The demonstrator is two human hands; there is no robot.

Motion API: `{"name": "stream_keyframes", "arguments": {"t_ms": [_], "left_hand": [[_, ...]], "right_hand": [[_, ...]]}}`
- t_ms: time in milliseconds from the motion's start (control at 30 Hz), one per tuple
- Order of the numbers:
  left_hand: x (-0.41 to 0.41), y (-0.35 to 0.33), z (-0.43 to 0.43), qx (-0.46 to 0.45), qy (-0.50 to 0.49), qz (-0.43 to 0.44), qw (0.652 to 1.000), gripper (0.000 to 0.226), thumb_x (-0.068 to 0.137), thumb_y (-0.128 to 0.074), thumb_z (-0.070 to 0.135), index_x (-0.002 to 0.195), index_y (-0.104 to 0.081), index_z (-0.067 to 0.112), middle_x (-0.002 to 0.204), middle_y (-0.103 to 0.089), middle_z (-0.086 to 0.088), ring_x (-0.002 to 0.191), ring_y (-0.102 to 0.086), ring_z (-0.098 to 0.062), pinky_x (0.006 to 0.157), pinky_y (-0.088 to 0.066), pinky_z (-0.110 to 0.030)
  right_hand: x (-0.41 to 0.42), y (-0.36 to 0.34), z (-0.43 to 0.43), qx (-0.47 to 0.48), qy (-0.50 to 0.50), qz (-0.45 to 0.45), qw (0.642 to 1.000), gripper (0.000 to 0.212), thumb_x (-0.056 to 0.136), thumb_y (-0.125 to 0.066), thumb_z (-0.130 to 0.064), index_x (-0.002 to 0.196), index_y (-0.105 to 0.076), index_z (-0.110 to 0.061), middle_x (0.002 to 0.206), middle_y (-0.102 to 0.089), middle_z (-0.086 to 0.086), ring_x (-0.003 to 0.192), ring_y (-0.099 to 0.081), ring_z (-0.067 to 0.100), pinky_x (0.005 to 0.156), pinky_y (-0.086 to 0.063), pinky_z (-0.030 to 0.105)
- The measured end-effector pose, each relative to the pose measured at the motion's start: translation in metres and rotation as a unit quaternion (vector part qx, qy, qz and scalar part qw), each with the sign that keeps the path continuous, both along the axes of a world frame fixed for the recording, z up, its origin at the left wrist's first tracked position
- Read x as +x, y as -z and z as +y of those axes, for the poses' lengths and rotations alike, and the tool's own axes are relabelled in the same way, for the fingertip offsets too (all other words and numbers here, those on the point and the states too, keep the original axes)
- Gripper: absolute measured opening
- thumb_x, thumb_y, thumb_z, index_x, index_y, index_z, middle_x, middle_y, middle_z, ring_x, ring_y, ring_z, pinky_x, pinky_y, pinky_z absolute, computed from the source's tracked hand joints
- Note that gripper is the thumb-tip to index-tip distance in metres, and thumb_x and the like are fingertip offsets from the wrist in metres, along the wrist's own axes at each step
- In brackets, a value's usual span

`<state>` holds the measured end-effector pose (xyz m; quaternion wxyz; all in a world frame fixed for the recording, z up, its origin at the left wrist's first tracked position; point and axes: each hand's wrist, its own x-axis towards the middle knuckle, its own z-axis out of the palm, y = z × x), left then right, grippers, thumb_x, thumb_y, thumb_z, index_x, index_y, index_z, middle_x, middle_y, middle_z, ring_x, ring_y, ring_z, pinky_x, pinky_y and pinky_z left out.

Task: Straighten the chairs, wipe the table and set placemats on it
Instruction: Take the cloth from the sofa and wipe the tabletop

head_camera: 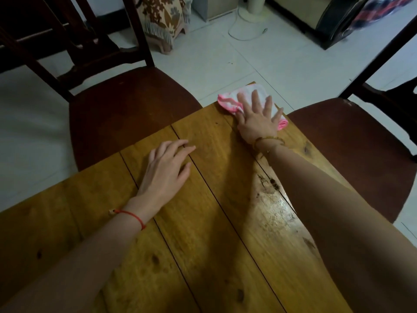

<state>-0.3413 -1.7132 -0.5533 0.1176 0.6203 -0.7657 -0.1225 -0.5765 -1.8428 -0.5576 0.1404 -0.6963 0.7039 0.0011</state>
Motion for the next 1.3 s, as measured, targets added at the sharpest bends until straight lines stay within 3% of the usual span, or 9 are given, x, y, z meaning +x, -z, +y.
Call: {"name": "stream_keyframes", "arguments": {"t_ms": [133,333,467,800,900,1033,1200,1300], "left_hand": [[0.005,-0.002,0.009,0.005,-0.014,0.018,1.000,0.041,0.096,-0.057,0.025,0.136,-0.057,0.026,0.143,-0.048,0.006,0.133,-0.038,-0.016,0.104,-0.033,-0.040],[-0.009,-0.002,0.012,0.006,-0.028,0.025,0.999,0.040,0.095,-0.058,0.025,0.136,-0.057,0.025,0.143,-0.048,0.005,0.132,-0.038,-0.018,0.103,-0.034,-0.042],[-0.019,-0.004,0.018,0.010,-0.033,0.020,0.999,0.041,0.095,-0.058,0.024,0.137,-0.056,0.025,0.142,-0.048,0.004,0.132,-0.037,-0.018,0.105,-0.033,-0.041],[-0.067,-0.002,0.065,-0.016,0.029,0.052,0.998,0.040,0.091,-0.064,0.020,0.131,-0.062,0.023,0.135,-0.055,0.004,0.126,-0.045,-0.019,0.099,-0.037,-0.042],[-0.081,-0.001,0.076,-0.027,0.039,0.067,0.997,0.040,0.090,-0.065,0.019,0.130,-0.063,0.021,0.133,-0.056,0.003,0.124,-0.046,-0.019,0.099,-0.035,-0.041],[-0.092,-0.004,0.083,-0.029,0.070,0.074,0.994,0.039,0.091,-0.064,0.019,0.130,-0.062,0.020,0.133,-0.056,0.003,0.125,-0.045,-0.018,0.101,-0.036,-0.042],[-0.088,-0.005,0.094,-0.005,0.066,0.059,0.996,0.040,0.093,-0.063,0.020,0.132,-0.061,0.022,0.134,-0.055,0.004,0.127,-0.044,-0.019,0.103,-0.036,-0.044],[-0.083,-0.008,0.098,0.007,0.054,0.048,0.997,0.040,0.093,-0.063,0.020,0.133,-0.060,0.023,0.135,-0.055,0.003,0.127,-0.044,-0.019,0.103,-0.036,-0.045]], "right_hand": [[-0.001,-0.002,-0.004,-0.010,0.002,-0.001,1.000,0.058,0.099,-0.017,-0.058,0.153,-0.005,-0.042,0.164,0.008,0.001,0.148,0.012,0.036,0.114,0.010,0.064],[-0.021,0.001,0.033,-0.046,-0.108,-0.002,0.993,0.051,0.104,-0.021,-0.044,0.154,-0.011,-0.039,0.164,-0.004,0.000,0.150,0.005,0.033,0.118,0.007,0.058],[-0.031,0.003,0.064,-0.051,-0.126,-0.013,0.991,0.057,0.103,-0.029,-0.024,0.155,-0.010,-0.036,0.164,-0.004,0.000,0.150,0.007,0.033,0.117,0.010,0.054],[-0.077,-0.004,0.196,-0.062,-0.183,-0.054,0.980,0.069,0.097,-0.034,-0.006,0.156,-0.009,-0.033,0.164,-0.004,0.000,0.149,0.010,0.033,0.118,0.005,0.056],[-0.105,-0.008,0.224,-0.051,-0.155,-0.055,0.985,0.072,0.096,-0.032,-0.002,0.155,-0.009,-0.036,0.164,-0.002,-0.004,0.149,0.011,0.030,0.118,0.006,0.053],[-0.133,-0.006,0.195,-0.050,-0.106,-0.030,0.993,0.065,0.098,-0.033,-0.009,0.154,-0.014,-0.037,0.164,-0.007,-0.001,0.150,0.002,0.033,0.119,0.000,0.057],[-0.135,-0.008,0.136,-0.006,0.058,-0.023,0.998,0.059,0.101,-0.033,-0.014,0.154,-0.015,-0.034,0.164,-0.004,0.003,0.148,0.003,0.039,0.117,0.003,0.060],[-0.120,-0.003,0.165,-0.030,0.018,-0.012,0.999,0.070,0.095,-0.034,-0.003,0.155,-0.011,-0.033,0.164,-0.004,0.003,0.148,0.004,0.040,0.116,0.004,0.059]]}}
